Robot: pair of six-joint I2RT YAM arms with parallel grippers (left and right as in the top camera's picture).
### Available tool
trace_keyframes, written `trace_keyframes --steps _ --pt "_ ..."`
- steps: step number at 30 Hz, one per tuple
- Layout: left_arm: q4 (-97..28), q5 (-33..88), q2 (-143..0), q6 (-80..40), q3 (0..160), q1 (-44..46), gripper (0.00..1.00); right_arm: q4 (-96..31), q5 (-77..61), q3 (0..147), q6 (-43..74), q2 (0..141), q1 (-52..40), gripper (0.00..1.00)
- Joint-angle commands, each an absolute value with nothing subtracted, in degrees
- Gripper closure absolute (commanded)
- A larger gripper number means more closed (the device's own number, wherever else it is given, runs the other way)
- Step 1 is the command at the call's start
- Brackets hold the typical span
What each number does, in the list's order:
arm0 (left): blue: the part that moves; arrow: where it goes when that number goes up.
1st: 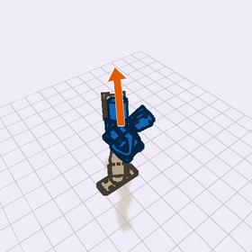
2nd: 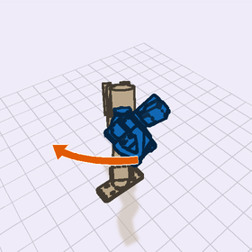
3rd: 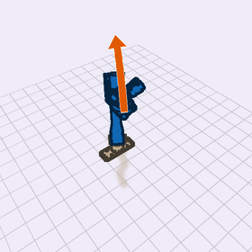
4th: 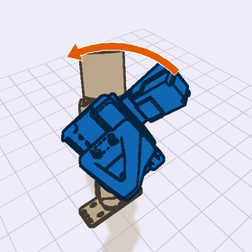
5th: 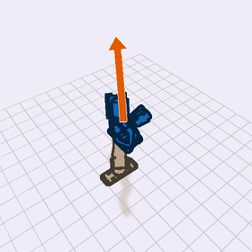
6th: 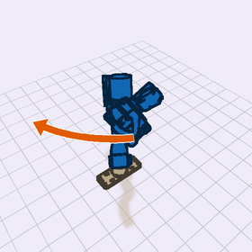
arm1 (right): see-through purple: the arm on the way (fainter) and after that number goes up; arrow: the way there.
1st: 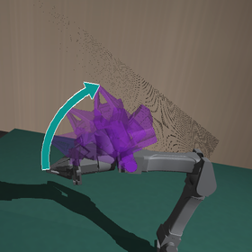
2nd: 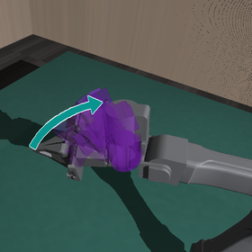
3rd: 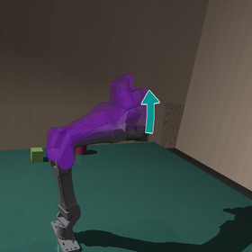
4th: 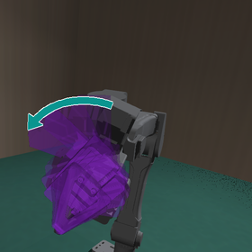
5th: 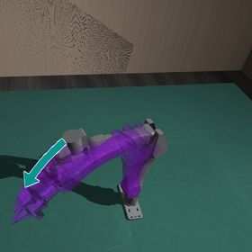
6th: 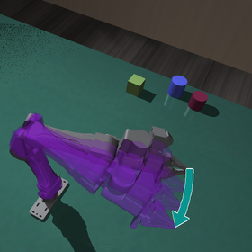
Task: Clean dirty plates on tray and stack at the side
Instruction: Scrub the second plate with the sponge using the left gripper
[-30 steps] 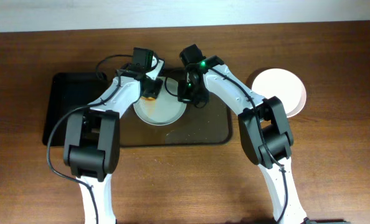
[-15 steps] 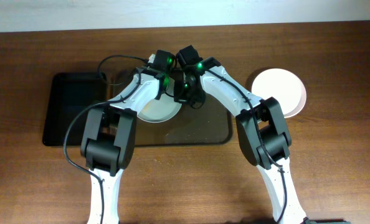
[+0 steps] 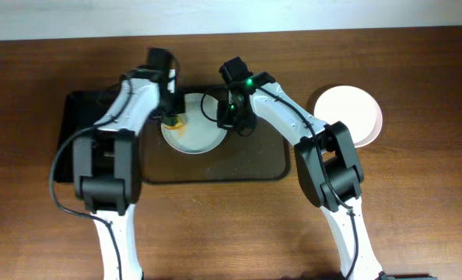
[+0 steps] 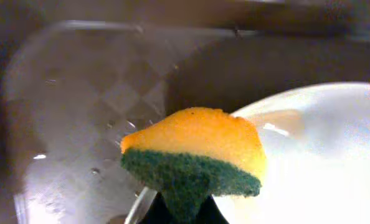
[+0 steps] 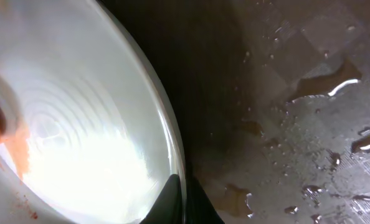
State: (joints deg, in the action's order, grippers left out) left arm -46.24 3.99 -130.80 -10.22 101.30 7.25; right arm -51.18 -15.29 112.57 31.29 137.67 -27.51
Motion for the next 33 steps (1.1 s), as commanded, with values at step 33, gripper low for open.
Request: trace_keyframes --steps 33 --pt "-50.2 25.1 -133.5 13.0 99.7 4.0 0.99 -52.0 -13.3 112.4 30.5 139.1 -27.2 0.96"
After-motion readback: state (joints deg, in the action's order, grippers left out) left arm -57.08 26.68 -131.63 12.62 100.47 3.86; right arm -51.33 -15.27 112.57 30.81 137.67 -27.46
